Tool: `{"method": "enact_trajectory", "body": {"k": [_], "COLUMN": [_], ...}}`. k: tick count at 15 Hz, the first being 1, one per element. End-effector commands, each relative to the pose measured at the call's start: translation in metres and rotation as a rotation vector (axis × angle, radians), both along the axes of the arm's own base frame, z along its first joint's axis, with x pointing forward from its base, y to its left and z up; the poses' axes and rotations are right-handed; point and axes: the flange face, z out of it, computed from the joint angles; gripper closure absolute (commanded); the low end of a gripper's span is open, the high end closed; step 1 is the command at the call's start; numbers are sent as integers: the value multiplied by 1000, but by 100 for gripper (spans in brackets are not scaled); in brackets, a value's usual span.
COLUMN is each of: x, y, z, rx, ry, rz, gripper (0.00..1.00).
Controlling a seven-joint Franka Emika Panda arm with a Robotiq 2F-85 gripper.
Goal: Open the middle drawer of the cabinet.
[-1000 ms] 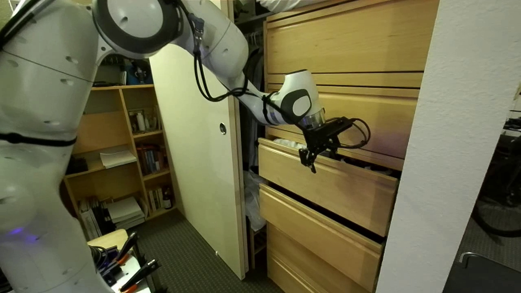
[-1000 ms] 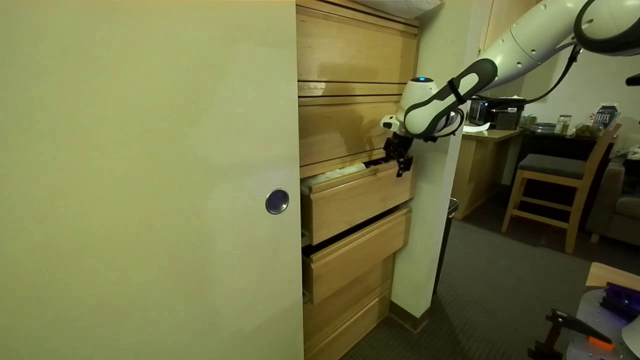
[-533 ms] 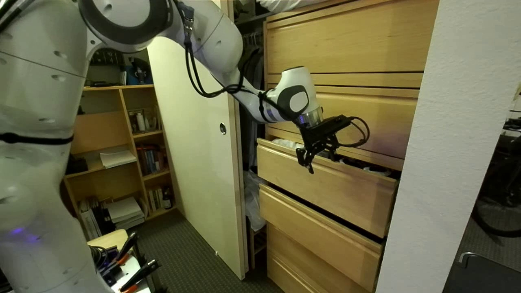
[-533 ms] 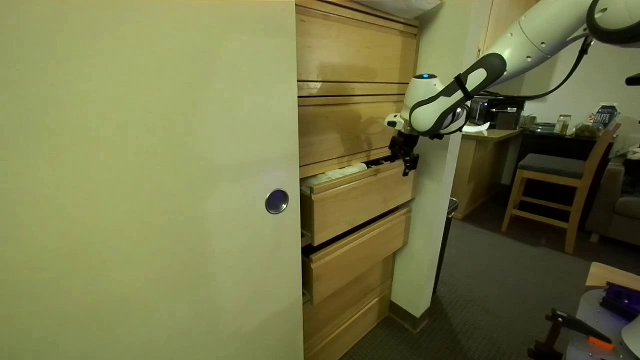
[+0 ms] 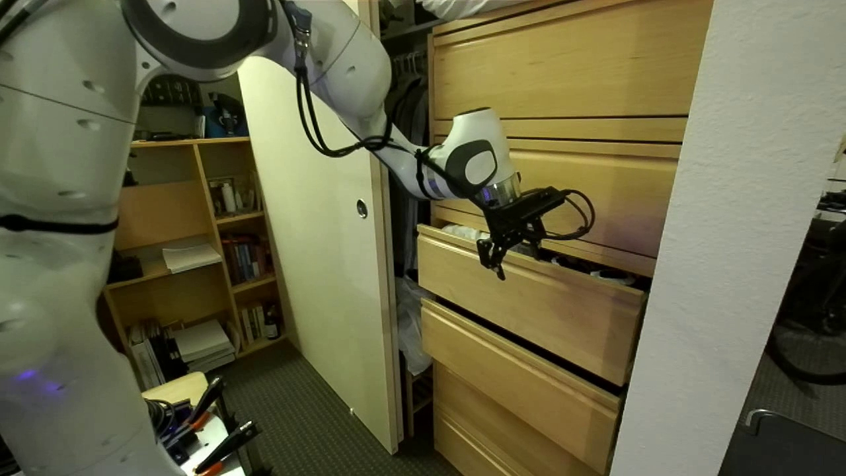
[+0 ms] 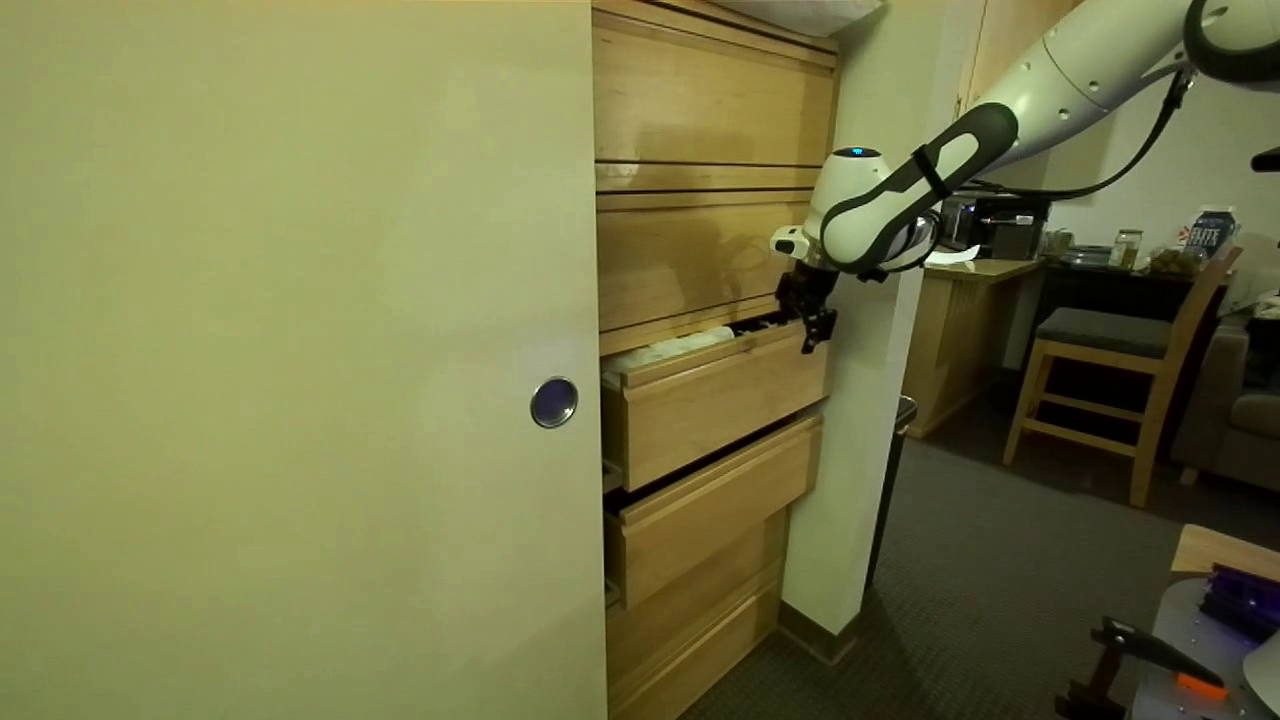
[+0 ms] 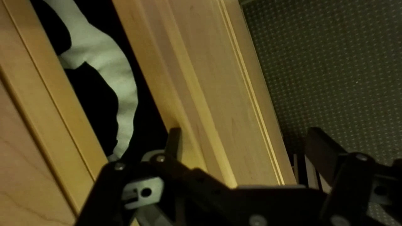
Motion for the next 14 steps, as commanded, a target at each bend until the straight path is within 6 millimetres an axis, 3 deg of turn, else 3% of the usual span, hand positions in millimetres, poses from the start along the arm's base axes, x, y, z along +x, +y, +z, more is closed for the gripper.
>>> {"method": "enact_trajectory", "body": {"k": [1,7,14], "x": [0,19,41], "y": [7,36,65], "z": [8,15,-13], "rx": [41,104,134], "ry": [-79,-161,-145], "rz": [37,61,66], "gripper": [0,0,0]}}
